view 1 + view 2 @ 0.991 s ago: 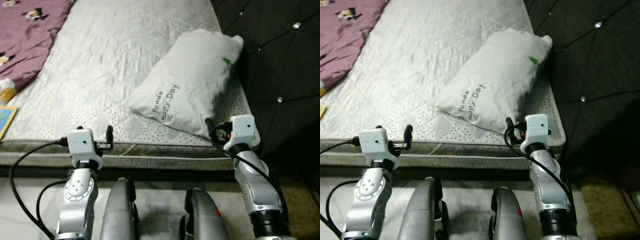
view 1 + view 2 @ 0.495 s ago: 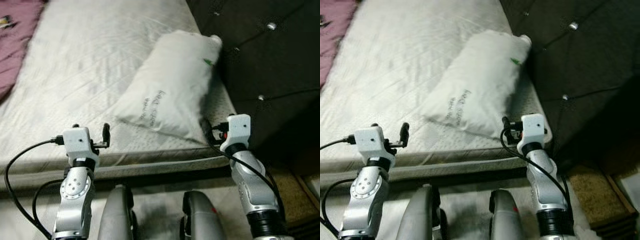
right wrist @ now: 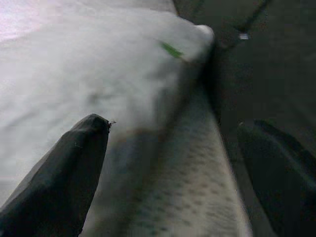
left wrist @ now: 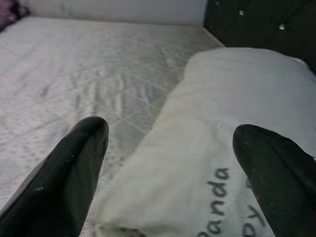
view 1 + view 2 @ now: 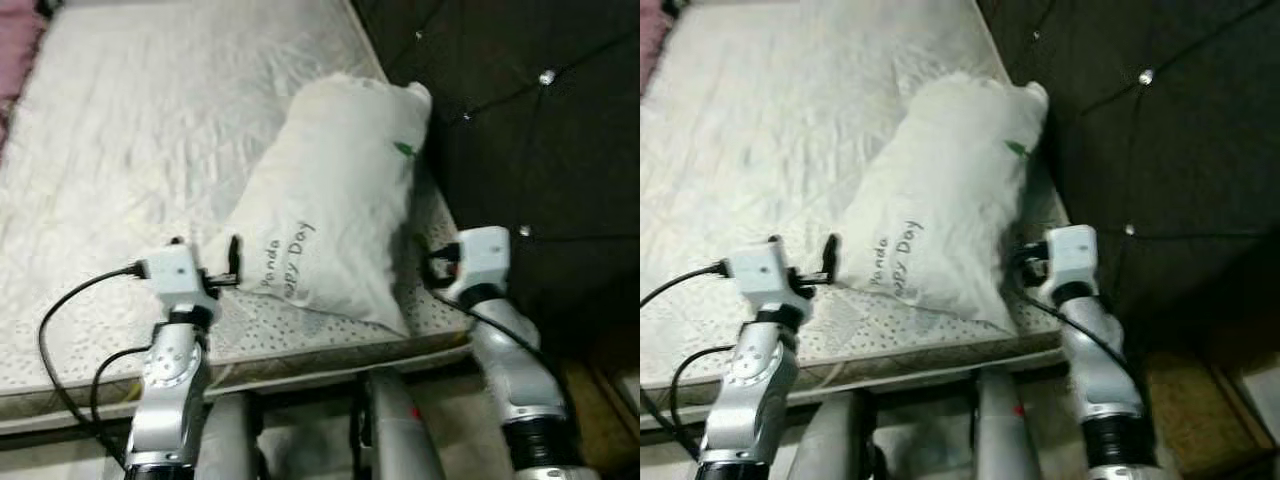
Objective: Clean up the room
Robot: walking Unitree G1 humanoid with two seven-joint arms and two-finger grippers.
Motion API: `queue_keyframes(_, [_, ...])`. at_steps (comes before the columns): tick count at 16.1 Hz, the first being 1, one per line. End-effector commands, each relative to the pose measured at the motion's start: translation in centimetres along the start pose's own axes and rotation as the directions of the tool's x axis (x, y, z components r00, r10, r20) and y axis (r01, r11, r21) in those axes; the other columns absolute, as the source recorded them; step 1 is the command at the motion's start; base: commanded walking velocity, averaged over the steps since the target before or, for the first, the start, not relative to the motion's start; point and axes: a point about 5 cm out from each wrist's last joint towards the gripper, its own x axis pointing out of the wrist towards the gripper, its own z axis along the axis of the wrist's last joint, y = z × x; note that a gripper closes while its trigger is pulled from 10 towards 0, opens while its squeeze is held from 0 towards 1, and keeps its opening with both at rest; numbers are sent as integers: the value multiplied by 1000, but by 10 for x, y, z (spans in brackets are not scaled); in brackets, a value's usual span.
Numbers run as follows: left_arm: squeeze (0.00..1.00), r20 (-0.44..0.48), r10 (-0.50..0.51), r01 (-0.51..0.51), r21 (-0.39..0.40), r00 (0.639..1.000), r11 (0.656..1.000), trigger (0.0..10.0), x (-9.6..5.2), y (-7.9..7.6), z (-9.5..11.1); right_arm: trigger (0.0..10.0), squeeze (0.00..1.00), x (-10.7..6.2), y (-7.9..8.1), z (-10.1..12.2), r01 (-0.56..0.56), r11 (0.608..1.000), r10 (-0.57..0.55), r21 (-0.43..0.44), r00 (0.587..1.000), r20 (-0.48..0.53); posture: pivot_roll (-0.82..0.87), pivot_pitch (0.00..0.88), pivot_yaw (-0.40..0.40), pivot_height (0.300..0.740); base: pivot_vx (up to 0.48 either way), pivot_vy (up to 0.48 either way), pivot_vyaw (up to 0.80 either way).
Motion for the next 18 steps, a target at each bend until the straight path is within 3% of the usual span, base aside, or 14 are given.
queue_keyframes(1, [0,-29,54,-54,15,998,998,10000,-5,15,-5,10000,0,-2,8,-3,-26,1000,26,6,1000,-3,-27,168,14,633,0,0,0])
queue_keyframes(4, [0,-23,56,-55,19,998,998,10000,-3,14,-2,10000,0,-3,9,-1,-36,999,36,-32,999,8,-23,174,16,633,0,0,267])
queue_keyframes(7, [0,18,44,-45,38,999,998,10000,5,10,11,10000,0,2,9,6,-29,1000,28,8,999,28,4,191,16,633,0,0,267])
queue_keyframes(10, [0,10,59,-59,45,998,997,10000,2,14,9,10000,0,3,13,8,-42,999,42,8,998,37,-2,194,8,633,0,0,0])
queue_keyframes(18, [0,0,52,-52,42,999,998,10000,1,12,8,10000,0,0,15,4,-52,999,52,15,998,27,-2,189,11,563,0,0,0])
